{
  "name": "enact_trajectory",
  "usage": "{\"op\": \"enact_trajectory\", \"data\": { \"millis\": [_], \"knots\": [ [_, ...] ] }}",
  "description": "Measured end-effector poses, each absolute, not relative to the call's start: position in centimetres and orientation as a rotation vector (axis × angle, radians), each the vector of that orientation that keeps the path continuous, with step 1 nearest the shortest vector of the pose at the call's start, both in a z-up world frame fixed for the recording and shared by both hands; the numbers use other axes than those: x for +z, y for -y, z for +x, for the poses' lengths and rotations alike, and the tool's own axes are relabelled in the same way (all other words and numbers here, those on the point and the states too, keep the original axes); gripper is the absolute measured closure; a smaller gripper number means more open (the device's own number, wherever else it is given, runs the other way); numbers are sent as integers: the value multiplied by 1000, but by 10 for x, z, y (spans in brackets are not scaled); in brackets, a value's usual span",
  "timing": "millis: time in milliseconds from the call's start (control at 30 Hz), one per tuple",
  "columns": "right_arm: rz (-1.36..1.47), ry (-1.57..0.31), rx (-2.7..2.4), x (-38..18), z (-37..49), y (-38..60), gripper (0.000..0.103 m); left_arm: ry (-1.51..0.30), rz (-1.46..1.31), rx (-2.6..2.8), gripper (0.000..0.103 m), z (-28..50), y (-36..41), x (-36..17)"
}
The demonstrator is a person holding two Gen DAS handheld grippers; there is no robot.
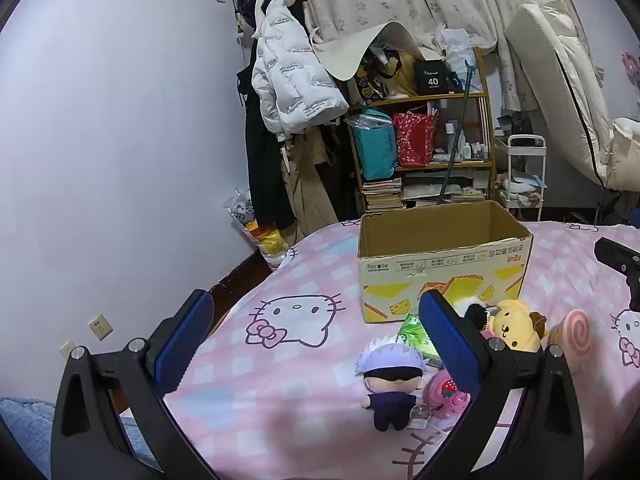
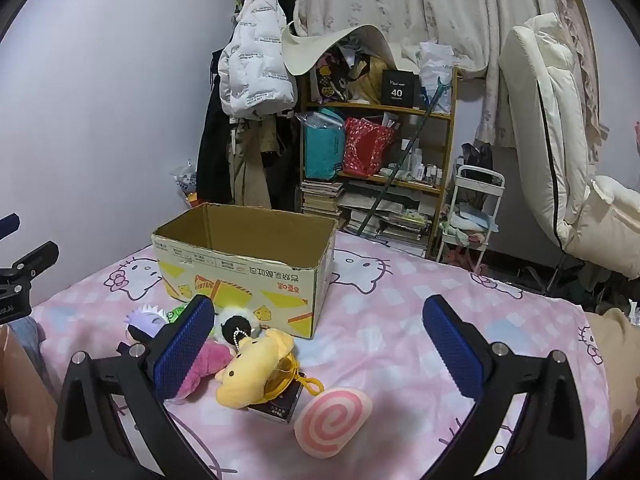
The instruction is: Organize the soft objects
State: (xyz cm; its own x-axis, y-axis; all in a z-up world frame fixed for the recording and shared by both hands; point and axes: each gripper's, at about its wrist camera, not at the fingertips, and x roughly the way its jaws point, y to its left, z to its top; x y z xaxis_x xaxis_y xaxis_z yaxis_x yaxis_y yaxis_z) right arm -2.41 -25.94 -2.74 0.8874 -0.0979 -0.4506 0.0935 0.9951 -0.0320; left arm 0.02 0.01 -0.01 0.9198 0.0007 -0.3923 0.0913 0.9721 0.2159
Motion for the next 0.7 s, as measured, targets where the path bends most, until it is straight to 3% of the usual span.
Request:
{"op": "enact_trajectory", "data": {
  "millis": [700],
  "knots": [
    [14,-468,-112,-29,-24,262,0,-403,251,-42,2,-1,5,-3]
  ]
}}
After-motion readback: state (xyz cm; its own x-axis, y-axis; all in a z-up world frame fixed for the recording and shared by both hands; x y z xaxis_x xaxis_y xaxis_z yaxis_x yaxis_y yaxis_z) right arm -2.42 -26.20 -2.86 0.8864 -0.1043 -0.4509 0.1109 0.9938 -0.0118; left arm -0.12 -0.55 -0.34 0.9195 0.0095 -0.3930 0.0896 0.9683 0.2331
